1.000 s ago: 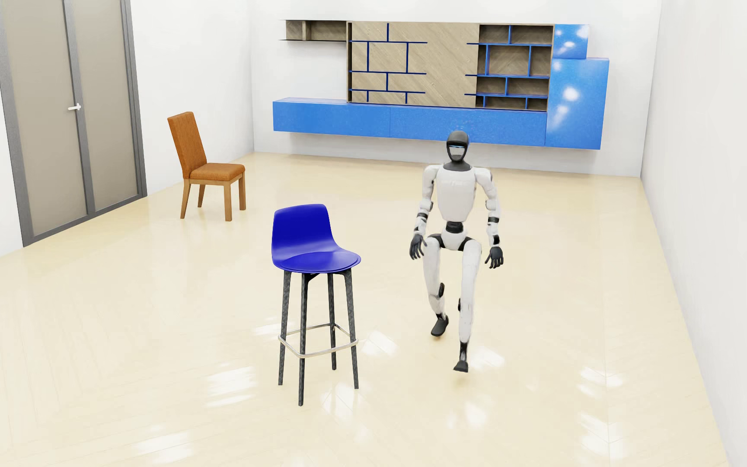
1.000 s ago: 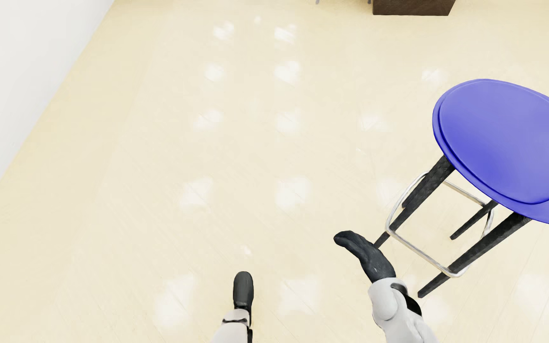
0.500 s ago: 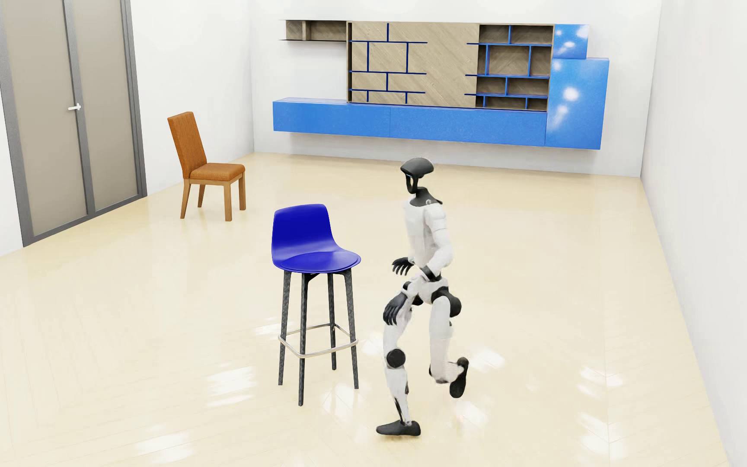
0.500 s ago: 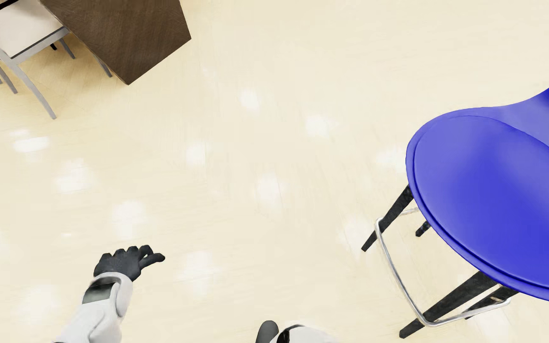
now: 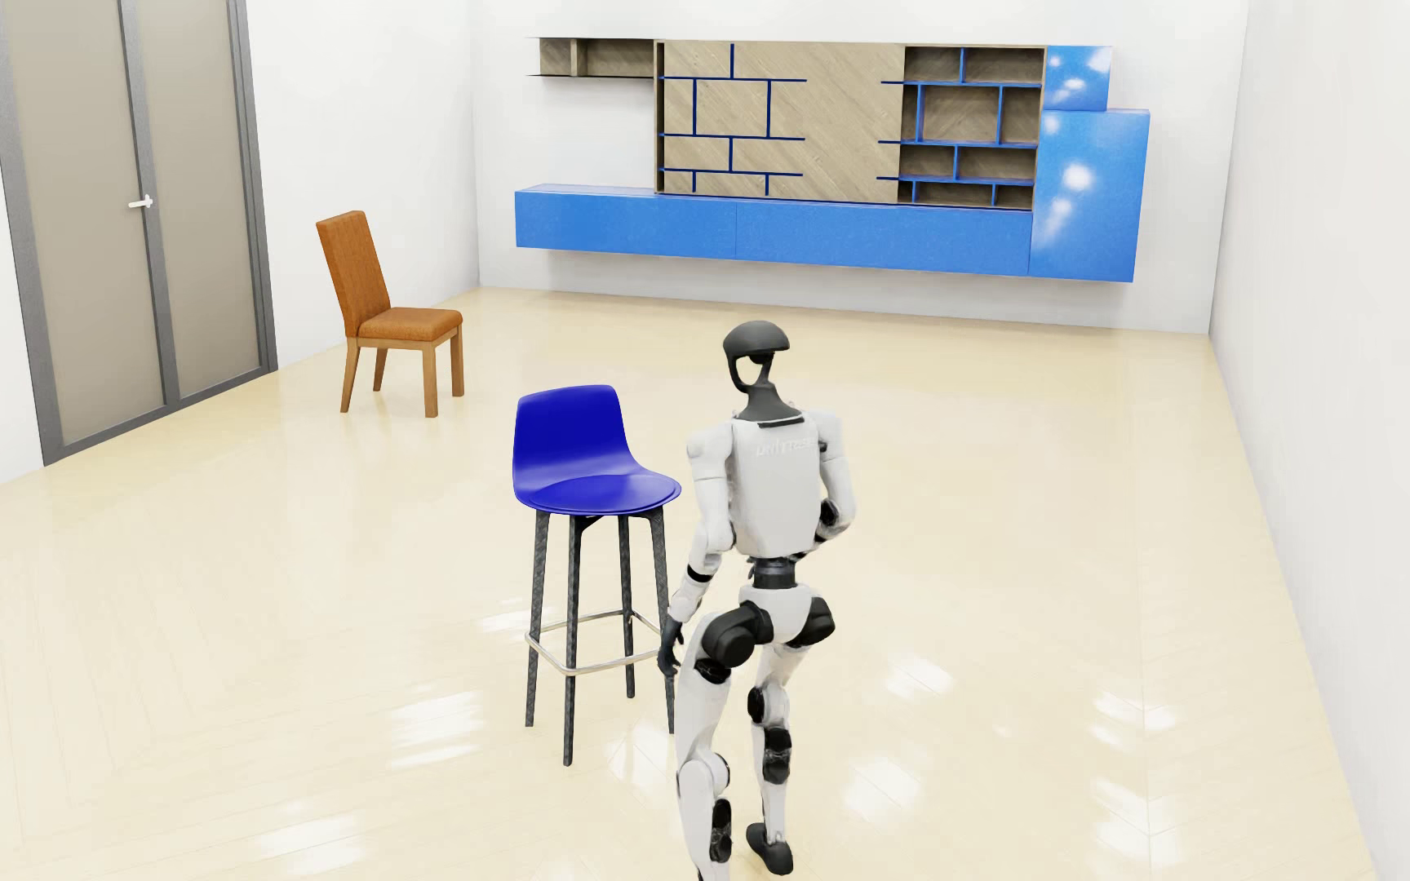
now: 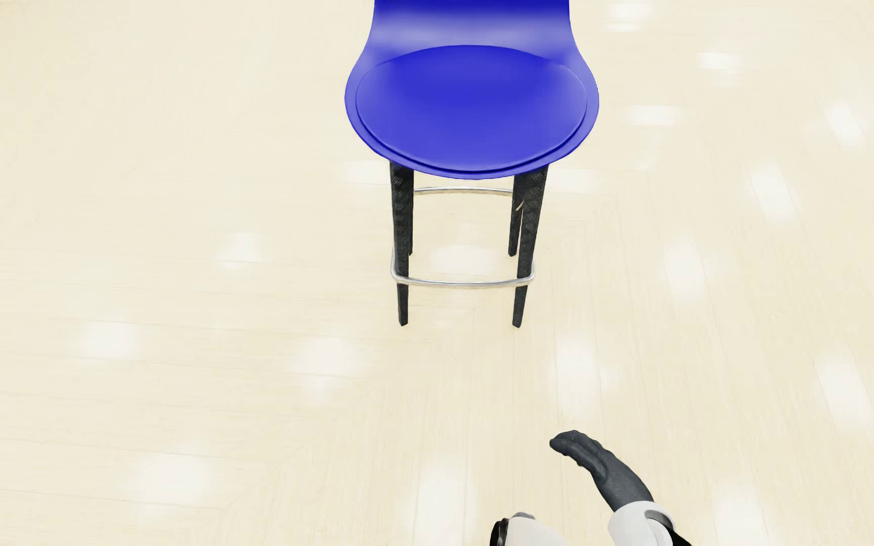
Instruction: Walk to the stool
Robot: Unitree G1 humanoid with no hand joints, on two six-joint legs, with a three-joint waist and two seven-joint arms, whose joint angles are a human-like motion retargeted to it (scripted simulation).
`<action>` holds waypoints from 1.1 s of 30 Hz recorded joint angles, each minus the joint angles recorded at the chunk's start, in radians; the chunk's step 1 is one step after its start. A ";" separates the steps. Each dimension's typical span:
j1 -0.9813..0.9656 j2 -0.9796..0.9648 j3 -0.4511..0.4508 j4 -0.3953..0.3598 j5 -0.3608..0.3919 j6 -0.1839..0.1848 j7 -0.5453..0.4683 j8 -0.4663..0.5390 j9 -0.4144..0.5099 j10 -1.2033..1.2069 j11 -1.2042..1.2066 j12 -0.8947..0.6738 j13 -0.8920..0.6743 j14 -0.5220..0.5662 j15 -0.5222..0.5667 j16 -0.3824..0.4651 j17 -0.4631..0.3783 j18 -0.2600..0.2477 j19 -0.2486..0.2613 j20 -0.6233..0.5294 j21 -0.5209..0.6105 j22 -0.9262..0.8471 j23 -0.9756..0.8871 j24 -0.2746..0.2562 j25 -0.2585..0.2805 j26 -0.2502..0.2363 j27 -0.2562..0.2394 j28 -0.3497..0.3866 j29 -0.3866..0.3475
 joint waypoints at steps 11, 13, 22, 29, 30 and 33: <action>-0.090 0.432 0.020 0.298 0.212 0.061 0.218 -0.042 -0.006 0.448 -0.528 -0.078 -0.021 0.195 0.032 0.127 0.020 0.100 0.007 0.050 -0.012 0.053 0.556 -0.177 0.009 -0.048 0.166 0.134 -0.082; -0.132 0.448 0.022 0.341 0.247 0.081 0.179 -0.002 -0.001 0.546 -0.541 -0.097 0.014 0.209 0.047 0.165 0.031 0.094 0.007 -0.057 -0.073 0.123 0.546 -0.117 0.060 -0.053 0.117 -0.003 -0.166; 0.044 0.467 0.007 0.090 0.187 0.106 0.155 0.067 -0.024 -0.053 -0.593 -0.190 0.109 0.100 0.099 -0.038 0.064 0.165 0.062 -0.122 -0.279 0.112 0.481 -0.114 0.105 -0.098 0.183 0.139 -0.076; 0.050 0.463 -0.008 0.000 0.095 0.077 0.143 0.059 -0.025 -0.054 -0.556 -0.272 0.047 0.086 0.086 0.027 0.138 0.207 0.101 -0.252 -0.349 0.180 0.496 -0.151 0.046 -0.052 0.165 0.086 -0.046; 0.055 0.463 -0.004 -0.004 0.091 0.076 0.152 0.068 -0.026 -0.055 -0.556 -0.255 0.032 0.083 0.088 0.036 0.131 0.212 0.106 -0.235 -0.323 0.182 0.495 -0.171 0.021 -0.039 0.156 0.098 -0.015; 0.063 0.462 0.008 -0.012 0.085 0.071 0.173 0.088 -0.027 -0.053 -0.554 -0.194 0.000 0.073 0.089 0.062 0.121 0.221 0.118 -0.197 -0.290 0.211 0.467 -0.232 -0.019 -0.014 0.145 0.133 -0.008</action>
